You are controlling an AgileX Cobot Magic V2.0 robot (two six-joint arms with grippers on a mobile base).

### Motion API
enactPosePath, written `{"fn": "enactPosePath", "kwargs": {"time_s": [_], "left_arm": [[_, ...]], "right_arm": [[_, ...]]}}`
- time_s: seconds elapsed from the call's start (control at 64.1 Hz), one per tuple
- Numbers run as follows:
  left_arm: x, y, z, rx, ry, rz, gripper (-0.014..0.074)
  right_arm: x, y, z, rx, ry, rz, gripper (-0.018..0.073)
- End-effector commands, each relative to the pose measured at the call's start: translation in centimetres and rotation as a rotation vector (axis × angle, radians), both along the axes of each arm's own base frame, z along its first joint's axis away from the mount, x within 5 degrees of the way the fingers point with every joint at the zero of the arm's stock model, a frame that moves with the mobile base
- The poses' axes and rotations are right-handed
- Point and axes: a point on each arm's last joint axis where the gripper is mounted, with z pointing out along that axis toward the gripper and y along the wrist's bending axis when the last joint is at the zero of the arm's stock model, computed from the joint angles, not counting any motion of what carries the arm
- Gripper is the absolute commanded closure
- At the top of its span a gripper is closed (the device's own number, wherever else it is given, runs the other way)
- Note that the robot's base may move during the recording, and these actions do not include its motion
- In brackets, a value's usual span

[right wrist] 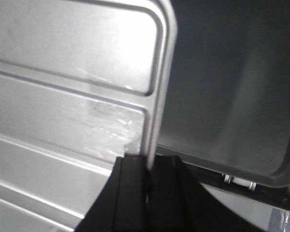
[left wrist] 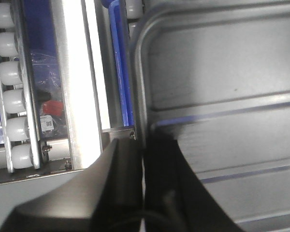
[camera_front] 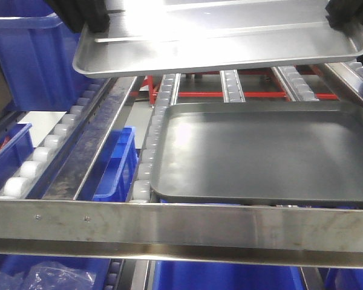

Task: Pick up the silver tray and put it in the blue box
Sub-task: 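Lift the silver tray with both grippers off the dark tray, then hold the silver tray raised in both grippers while the base drives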

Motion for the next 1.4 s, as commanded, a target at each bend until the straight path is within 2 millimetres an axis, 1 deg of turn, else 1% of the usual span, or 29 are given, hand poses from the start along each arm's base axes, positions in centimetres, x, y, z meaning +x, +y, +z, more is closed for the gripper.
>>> {"fn": "enactPosePath", "kwargs": {"time_s": [0.0,1.388], "left_arm": [[-0.55,1.48,1.83,0.071,-0.076,-0.014,0.0694],[-0.55,1.48,1.83,0.071,-0.076,-0.014,0.0694]], "right_arm": [[-0.14,-1.02,2.18,-0.051,-0.134,-0.007,0.0503],[-0.13,-1.02,2.15,-0.052,-0.132,-0.007,0.0503]]}}
